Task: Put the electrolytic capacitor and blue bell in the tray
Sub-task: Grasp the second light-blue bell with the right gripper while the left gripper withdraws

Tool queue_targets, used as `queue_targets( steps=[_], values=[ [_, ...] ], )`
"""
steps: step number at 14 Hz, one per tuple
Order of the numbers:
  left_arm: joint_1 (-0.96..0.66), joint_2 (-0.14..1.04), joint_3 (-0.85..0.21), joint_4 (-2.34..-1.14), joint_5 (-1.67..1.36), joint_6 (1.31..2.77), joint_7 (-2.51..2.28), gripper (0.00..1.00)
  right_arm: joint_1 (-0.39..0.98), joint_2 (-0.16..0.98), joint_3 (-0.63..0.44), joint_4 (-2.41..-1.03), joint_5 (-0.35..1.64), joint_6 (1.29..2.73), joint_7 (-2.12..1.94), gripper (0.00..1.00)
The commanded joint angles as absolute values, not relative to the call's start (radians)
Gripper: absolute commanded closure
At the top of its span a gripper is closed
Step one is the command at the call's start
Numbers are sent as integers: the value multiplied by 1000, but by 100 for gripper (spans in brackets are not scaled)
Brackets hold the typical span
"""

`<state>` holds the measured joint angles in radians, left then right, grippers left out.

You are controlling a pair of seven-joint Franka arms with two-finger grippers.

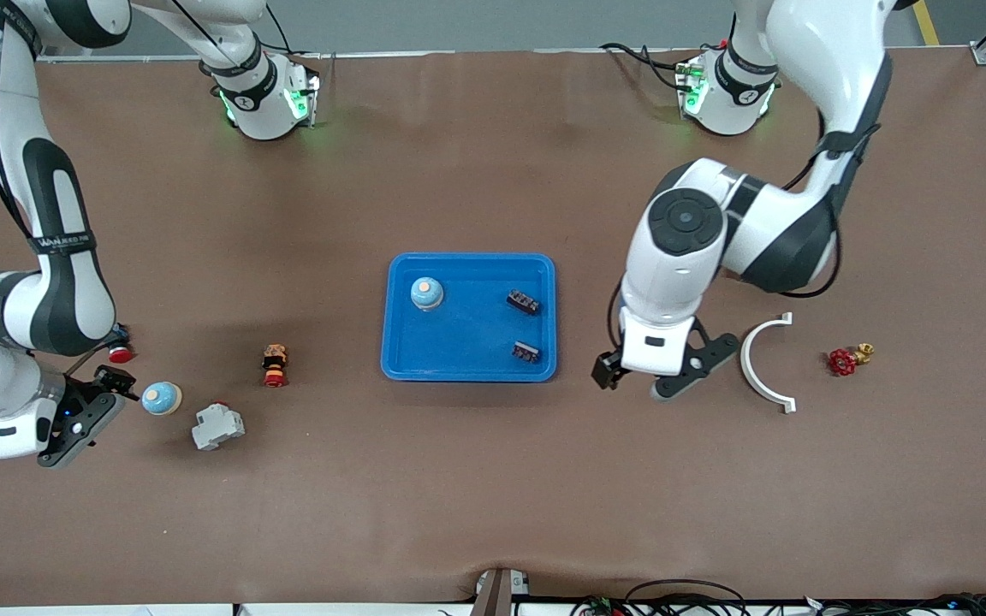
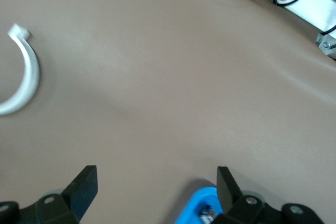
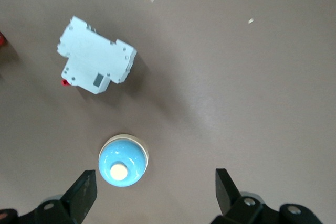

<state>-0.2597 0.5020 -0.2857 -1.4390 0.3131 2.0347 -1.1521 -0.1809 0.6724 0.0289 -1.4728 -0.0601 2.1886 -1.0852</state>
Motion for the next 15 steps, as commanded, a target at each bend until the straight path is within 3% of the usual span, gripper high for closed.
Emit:
queue_targets(
  steps=[1,6,15],
  values=[
    [-219,417,-290,-1471,302,1979,-1071,0,-192,673,49,-1514,-74,2187,-1104,0],
    [-106,379,-295,-1447,217,1852,-910,0,-189,672,49,-1652,-64,2183,-1101,0],
    [47,230,-291,-1445,60,1740,-508,0,-202,679,35,-1651,-103,2290,-1129,0]
  ],
)
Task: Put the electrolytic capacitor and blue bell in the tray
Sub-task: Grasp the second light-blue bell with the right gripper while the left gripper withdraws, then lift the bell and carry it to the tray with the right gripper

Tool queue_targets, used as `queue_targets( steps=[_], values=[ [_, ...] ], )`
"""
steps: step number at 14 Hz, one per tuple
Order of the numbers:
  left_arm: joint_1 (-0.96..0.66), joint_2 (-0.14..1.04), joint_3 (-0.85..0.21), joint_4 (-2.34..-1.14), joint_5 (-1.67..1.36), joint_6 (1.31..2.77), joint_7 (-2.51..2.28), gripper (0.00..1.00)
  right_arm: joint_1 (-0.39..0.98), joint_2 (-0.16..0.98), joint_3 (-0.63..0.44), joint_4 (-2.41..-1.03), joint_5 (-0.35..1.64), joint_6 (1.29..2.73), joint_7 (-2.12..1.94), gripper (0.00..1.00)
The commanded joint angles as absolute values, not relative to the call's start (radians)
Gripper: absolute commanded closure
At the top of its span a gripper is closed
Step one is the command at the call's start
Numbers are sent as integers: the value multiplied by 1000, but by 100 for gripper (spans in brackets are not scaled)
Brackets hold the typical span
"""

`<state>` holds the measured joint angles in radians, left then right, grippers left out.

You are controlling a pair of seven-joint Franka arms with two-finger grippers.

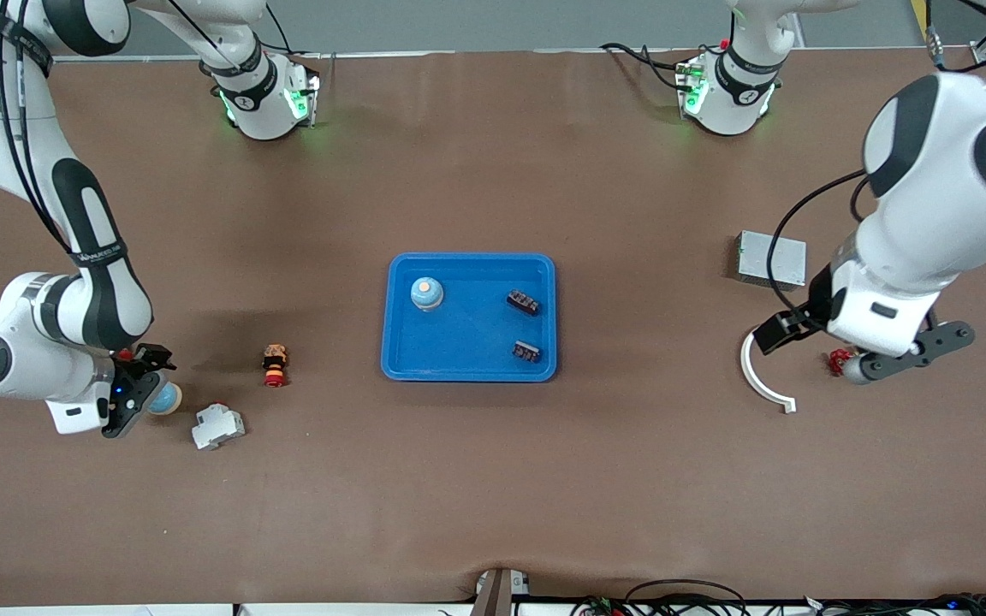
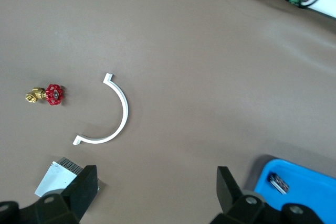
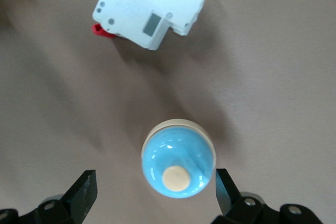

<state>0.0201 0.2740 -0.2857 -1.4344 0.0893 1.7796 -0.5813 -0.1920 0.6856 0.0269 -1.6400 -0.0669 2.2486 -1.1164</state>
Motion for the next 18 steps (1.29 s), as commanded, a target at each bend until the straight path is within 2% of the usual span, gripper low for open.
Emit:
queue_targets(
  steps=[1,4,8,12,13,14,15,18],
  values=[
    [58,213,-288,-1443,55,1724,-468,0,-201,695,35,-1651,-107,2318,-1129,0],
    [63,149,-276,-1450,51,1622,-428,0,-199,719,35,-1649,-107,2333,-1129,0],
    [-26,65,-108,-1473,19,1508,-257,0,-201,741,35,-1649,-106,2341,-1127,0],
    [-34,-11,-42,-1542,12,1503,-124,0,-198,742,34,-1648,-106,2342,-1129,0],
    [-55,-27,-19,-1557,12,1503,-112,0,-196,742,34,-1646,-107,2342,-1129,38],
    [-63,-49,-9,-1584,12,1506,-106,0,-195,742,34,-1643,-107,2342,-1127,60],
    [-64,-63,-8,-1603,12,1511,-106,0,-193,741,34,-1638,-109,2341,-1129,71],
    [-103,-83,49,-1612,12,1511,-83,0,-195,730,35,-1623,-106,2310,-1121,91]
  ],
)
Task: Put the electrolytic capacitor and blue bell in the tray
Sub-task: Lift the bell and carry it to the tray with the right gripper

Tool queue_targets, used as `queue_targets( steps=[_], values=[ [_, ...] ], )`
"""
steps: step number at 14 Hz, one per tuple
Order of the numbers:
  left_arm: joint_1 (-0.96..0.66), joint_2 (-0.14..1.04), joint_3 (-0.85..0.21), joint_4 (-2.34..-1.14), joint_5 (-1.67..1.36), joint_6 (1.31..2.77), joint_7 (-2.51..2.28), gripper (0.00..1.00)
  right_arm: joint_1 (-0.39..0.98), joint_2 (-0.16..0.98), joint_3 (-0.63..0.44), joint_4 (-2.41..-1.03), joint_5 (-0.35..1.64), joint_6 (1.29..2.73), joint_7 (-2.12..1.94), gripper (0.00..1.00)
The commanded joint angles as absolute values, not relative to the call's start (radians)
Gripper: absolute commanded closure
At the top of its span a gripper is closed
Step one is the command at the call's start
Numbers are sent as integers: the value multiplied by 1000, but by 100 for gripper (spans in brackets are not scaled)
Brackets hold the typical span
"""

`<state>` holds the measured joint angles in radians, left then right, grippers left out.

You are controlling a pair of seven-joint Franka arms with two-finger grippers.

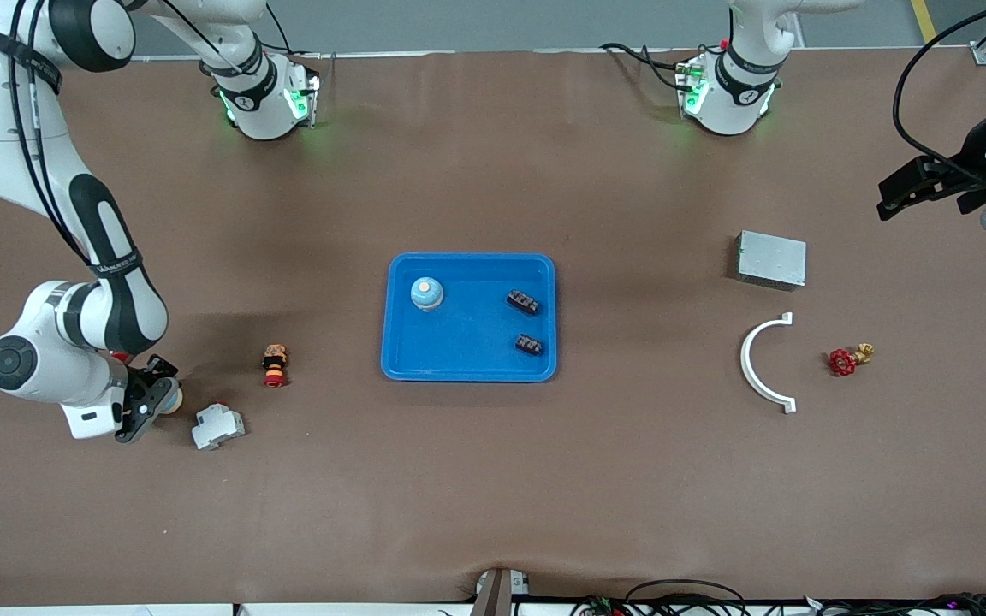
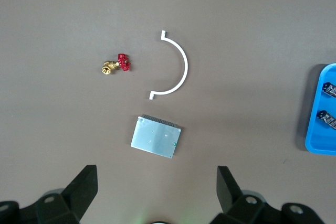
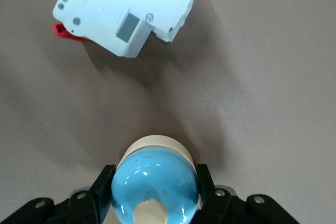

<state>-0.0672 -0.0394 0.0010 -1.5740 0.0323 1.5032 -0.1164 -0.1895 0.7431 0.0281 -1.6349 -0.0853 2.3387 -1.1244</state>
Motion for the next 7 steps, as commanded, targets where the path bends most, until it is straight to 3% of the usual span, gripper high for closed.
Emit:
queue_targets(
  steps=[1,7],
  values=[
    [-119,-90,61,-1626,14,1511,-80,0,-192,720,37,-1611,-106,2268,-1117,91],
    [-123,-126,51,-1671,17,1543,-80,0,-135,609,48,-1525,-92,1932,-915,92]
  ],
)
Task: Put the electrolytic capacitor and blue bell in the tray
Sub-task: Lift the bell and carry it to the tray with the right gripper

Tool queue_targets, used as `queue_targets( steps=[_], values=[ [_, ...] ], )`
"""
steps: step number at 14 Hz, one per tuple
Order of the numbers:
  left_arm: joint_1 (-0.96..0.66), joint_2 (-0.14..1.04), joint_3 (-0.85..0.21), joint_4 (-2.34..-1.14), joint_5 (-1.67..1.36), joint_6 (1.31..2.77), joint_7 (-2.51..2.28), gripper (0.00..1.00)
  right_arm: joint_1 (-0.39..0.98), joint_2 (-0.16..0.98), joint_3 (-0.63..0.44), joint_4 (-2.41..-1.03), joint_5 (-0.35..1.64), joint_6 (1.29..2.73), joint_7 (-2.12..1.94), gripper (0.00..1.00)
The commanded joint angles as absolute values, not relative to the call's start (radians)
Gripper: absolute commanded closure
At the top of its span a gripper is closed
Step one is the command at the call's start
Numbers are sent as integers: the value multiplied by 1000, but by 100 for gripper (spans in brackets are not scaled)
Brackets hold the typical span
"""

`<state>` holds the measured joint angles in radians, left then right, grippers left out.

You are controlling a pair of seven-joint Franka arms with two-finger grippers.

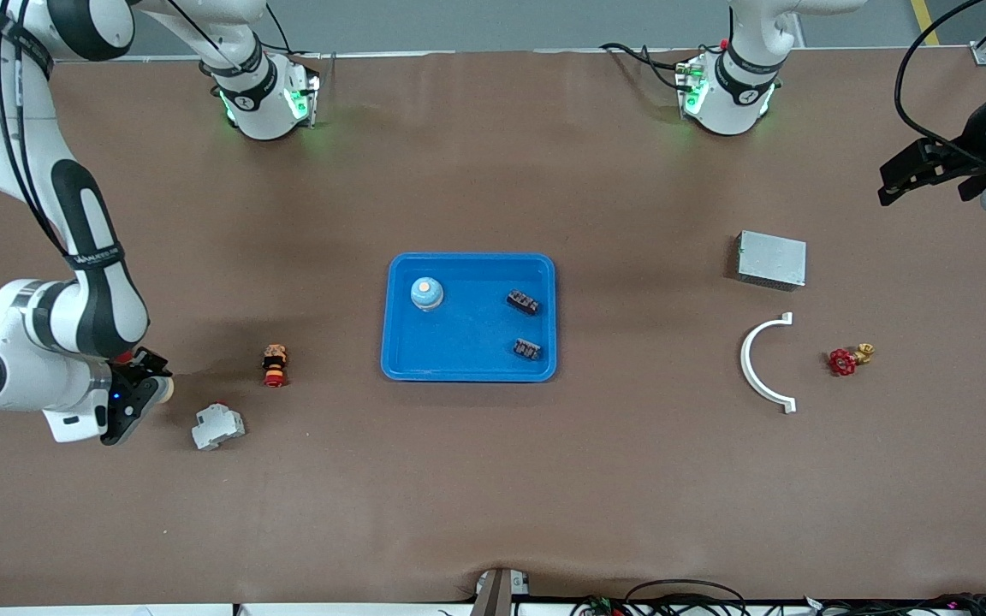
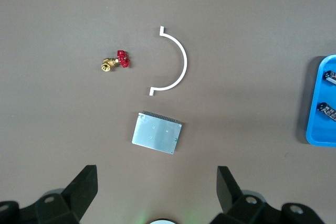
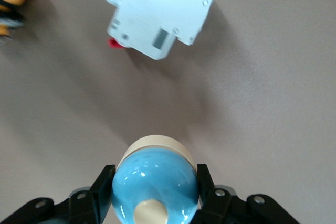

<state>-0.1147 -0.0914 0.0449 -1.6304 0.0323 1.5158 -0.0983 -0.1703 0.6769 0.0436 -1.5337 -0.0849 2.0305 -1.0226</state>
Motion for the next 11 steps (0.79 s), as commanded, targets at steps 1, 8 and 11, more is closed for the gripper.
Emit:
queue_targets(
  steps=[1,8,11],
  values=[
    [-123,-123,48,-1669,17,1542,-78,0,-108,583,48,-1511,-92,1863,-843,92],
    [-118,-118,44,-1663,14,1540,-77,0,151,459,74,-1489,7,1658,-240,91],
    [-120,-118,44,-1663,14,1545,-77,0,283,462,74,-1477,25,1678,33,91]
  ],
)
